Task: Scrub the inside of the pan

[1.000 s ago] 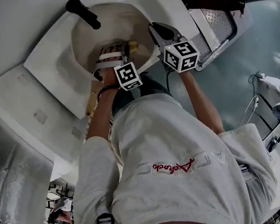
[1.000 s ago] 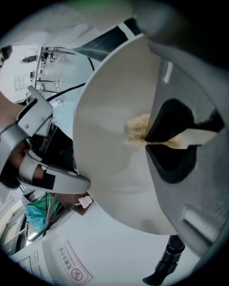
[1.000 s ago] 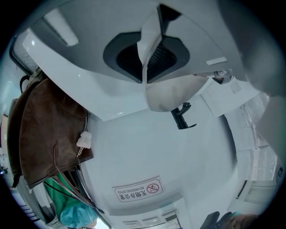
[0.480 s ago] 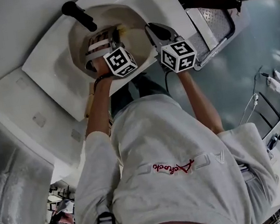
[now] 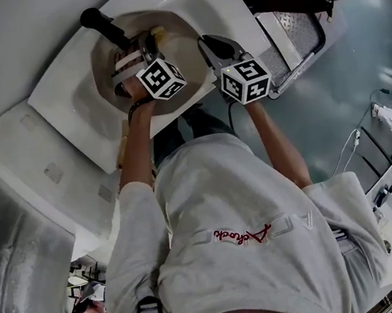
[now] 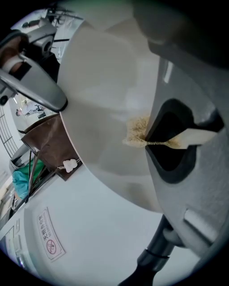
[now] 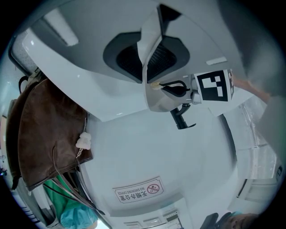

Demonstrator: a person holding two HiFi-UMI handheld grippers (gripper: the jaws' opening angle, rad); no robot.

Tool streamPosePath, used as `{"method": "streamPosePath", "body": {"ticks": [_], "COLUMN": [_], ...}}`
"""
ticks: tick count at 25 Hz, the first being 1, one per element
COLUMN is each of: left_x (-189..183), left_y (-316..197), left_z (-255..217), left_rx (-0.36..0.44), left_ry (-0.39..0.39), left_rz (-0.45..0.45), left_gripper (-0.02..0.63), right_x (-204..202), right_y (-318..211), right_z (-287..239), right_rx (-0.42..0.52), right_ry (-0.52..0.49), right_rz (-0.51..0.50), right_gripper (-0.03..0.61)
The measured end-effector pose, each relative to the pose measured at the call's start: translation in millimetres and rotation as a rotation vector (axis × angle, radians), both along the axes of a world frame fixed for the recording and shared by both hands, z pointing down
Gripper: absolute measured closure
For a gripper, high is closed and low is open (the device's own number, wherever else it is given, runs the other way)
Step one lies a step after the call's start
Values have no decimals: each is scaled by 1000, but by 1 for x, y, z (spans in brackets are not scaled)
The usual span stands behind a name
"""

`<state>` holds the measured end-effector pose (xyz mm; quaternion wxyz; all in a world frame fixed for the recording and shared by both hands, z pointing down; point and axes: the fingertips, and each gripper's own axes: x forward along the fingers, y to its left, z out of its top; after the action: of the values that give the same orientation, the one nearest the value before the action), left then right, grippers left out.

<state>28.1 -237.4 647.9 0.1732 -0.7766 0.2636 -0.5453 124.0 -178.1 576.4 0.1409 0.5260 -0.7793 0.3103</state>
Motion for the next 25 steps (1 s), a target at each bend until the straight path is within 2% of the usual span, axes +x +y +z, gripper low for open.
{"method": "streamPosePath", "body": {"ticks": [8,25], "left_x": [23,33], "left_y": [20,86], "left_z": [3,14], "left_rx": [-1,-64], "left_ry": [-4,-29], "left_rz": [85,193], "left_gripper": [595,595], "right_x": [0,-1], "right_y": [-1,0], "right_z": [0,0], "right_rx": [0,-2], "right_ry": [-2,6], "right_rz": [-3,4], "right_gripper": [535,537]}}
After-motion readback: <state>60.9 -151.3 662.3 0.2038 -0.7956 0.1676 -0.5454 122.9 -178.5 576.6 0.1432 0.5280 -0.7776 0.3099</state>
